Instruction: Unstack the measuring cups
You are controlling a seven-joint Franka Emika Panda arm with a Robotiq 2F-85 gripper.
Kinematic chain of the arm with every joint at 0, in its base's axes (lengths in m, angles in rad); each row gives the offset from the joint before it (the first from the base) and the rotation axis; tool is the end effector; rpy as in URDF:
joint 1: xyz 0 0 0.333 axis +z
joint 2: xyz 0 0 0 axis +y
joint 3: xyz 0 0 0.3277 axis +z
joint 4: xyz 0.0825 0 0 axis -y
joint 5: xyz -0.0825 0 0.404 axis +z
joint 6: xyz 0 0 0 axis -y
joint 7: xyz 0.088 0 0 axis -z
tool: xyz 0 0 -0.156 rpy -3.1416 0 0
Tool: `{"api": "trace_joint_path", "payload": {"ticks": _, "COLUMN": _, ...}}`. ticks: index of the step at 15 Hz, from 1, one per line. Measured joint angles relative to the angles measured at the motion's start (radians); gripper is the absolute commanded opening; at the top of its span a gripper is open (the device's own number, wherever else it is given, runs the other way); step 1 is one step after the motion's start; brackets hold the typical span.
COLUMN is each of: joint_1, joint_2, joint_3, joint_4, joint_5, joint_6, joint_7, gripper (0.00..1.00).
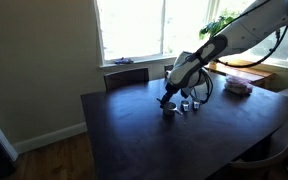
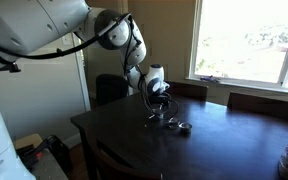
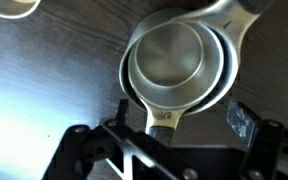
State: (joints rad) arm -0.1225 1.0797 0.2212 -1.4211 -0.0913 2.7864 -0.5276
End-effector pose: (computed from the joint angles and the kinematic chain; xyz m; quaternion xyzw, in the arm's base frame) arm 0.7680 0.0495 0.0296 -0.9471 -0.2736 -0.1649 0.0309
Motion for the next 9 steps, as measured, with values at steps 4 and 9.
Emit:
{"api": "trace_joint_path", "payload": {"ticks": 4, "joint_1": -0.002, "joint_2": 0.052, "joint_3": 0.015, "joint_4": 0.063, "joint_5": 0.0, "joint_6": 0.0, "joint_7": -0.038, "gripper": 0.47}}
{"api": "trace_joint_path", "payload": {"ticks": 9, "joint_1": -0.019, "joint_2": 0.086, "joint_3": 0.036, "joint_4": 0.1, "joint_5": 0.001, "joint_6": 0.0, "joint_7": -0.069, "gripper": 0.15}}
